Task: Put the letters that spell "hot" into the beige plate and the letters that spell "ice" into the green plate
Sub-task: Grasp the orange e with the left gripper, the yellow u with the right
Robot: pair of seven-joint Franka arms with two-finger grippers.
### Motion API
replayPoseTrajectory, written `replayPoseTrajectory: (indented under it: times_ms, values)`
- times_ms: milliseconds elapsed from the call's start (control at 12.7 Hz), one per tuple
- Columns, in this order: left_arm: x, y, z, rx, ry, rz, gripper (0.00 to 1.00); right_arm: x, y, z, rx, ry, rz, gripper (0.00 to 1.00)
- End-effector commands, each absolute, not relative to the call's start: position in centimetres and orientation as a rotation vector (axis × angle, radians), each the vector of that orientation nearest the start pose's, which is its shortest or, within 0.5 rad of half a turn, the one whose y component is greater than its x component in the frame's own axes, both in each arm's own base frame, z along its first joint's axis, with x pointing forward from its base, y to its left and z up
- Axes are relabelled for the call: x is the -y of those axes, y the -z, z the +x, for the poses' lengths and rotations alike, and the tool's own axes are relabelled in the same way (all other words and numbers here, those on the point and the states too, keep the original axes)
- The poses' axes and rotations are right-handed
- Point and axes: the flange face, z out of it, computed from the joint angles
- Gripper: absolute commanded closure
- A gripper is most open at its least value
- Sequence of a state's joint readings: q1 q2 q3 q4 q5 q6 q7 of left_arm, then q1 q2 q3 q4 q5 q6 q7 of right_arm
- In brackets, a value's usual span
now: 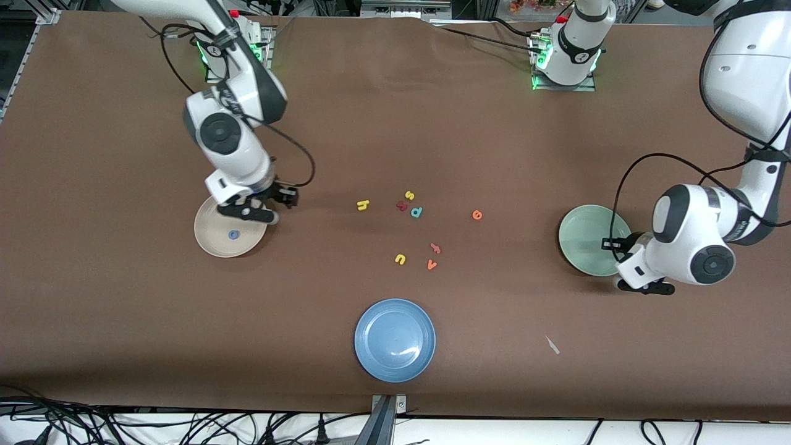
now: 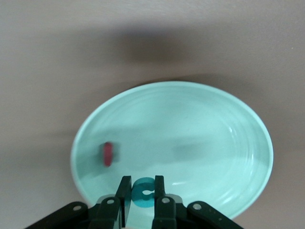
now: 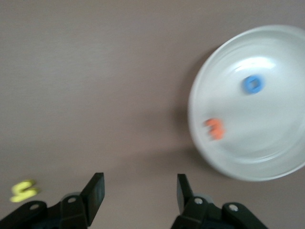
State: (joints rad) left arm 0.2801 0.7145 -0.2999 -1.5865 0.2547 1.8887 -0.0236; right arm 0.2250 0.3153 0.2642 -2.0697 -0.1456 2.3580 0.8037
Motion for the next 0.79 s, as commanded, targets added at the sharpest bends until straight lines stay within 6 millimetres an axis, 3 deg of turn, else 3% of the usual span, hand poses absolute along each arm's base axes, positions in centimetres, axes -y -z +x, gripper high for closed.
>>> replayPoseTrajectory:
  times_ms: [0,79,157,314,471,707]
  values:
    - [-2.8,-20.1,64.7,-0.180,-0.555,-3.044,0.46,-32.3,-26.1,51.6,-0.527,0.014,-3.074,0.30]
    - [-2.6,-20.7,64.8,-0.180,-0.547,-3.046,0.14,-34.0,-25.3,51.1,-0.568,0.015,-3.057,0.30]
    - [-2.0,-22.5,65.2,-0.178,-0.514,-3.042,0.00,-35.7,-24.5,50.7,-0.609,0.016,-3.035,0.30]
    - [1.5,-26.9,65.3,-0.214,-0.510,-3.043,0.00,-38.7,-23.4,50.1,-0.663,0.027,-3.010,0.30]
    - [5.1,-30.6,64.7,-0.173,-0.509,-3.038,0.00,-40.5,-22.3,49.4,-0.721,0.037,-3.008,0.29]
    - [12.8,-32.6,63.0,0.052,-0.543,-3.093,0.00,-42.3,-19.9,47.5,-0.733,0.081,-3.044,0.22]
